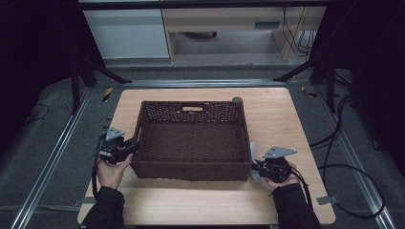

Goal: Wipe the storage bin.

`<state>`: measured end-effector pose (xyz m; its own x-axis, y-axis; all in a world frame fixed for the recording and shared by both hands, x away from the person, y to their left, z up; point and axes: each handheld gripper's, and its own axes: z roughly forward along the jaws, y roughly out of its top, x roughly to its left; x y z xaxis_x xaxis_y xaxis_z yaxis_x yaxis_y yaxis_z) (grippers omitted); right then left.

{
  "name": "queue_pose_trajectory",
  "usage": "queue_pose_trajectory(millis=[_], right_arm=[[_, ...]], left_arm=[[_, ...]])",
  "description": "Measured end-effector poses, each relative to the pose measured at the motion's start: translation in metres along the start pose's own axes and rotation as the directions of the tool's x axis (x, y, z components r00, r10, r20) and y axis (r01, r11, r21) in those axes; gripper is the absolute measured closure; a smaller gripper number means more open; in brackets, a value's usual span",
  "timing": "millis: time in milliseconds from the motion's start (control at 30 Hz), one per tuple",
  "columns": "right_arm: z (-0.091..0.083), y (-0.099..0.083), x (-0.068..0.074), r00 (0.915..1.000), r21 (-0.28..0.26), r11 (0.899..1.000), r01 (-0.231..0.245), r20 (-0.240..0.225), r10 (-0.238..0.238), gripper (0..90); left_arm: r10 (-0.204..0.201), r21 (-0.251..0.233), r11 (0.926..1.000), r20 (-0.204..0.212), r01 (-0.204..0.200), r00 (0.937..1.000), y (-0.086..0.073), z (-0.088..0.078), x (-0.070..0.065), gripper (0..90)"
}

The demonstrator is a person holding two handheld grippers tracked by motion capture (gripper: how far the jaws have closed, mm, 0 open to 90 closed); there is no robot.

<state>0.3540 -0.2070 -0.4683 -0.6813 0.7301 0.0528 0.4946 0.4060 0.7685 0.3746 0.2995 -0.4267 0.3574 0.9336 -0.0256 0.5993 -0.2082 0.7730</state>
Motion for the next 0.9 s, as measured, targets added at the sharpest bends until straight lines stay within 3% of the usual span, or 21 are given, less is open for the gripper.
queue_pose_trajectory(millis=[167, 267, 367, 500, 767, 833, 900], right_arm=[[-0.024, 0.016, -0.002, 0.9995, -0.147, 0.989, -0.007, 0.029, 0.011, 81.9], [-0.033, 0.022, 0.001, 0.9997, -0.171, 0.985, 0.01, 0.025, -0.005, 82.0], [-0.029, 0.021, 0.002, 0.9998, -0.139, 0.99, 0.017, 0.016, -0.015, 82.0], [-0.017, 0.009, 0.001, 0.9998, -0.055, 0.998, 0.012, 0.016, -0.011, 82.0], [-0.003, -0.017, 0.004, 0.9999, 0.052, 0.999, -0.016, -0.001, 0.016, 81.9], [-0.006, -0.016, 0.005, 0.9999, 0.045, 0.999, -0.012, 0.001, 0.012, 82.0], [-0.013, -0.012, 0.006, 1.0, -0.004, 1.0, -0.008, 0.004, 0.008, 81.9]], left_arm=[[-0.007, -0.002, 1.0, 0.001, 0.007, 1.0, 0.002, 0.003, 0.001, 68.1], [-0.011, -0.009, 0.9999, 0.001, 0.011, 0.9999, 0.003, 0.004, 0.002, 68.1], [-0.007, -0.001, 1.0, -0.005, 0.007, 1.0, 0.004, 0.005, 0.001, 68.1], [-0.005, 0.0, 1.0, -0.007, 0.005, 1.0, 0.004, 0.005, 0.001, 68.1], [-0.003, 0.0, 1.0, -0.008, 0.003, 1.0, 0.004, 0.005, 0.0, 67.9], [-0.005, 0.0, 1.0, -0.008, 0.005, 1.0, 0.004, 0.005, 0.001, 67.8], [-0.004, 0.0, 1.0, -0.008, 0.004, 1.0, 0.004, 0.005, 0.001, 67.9]])
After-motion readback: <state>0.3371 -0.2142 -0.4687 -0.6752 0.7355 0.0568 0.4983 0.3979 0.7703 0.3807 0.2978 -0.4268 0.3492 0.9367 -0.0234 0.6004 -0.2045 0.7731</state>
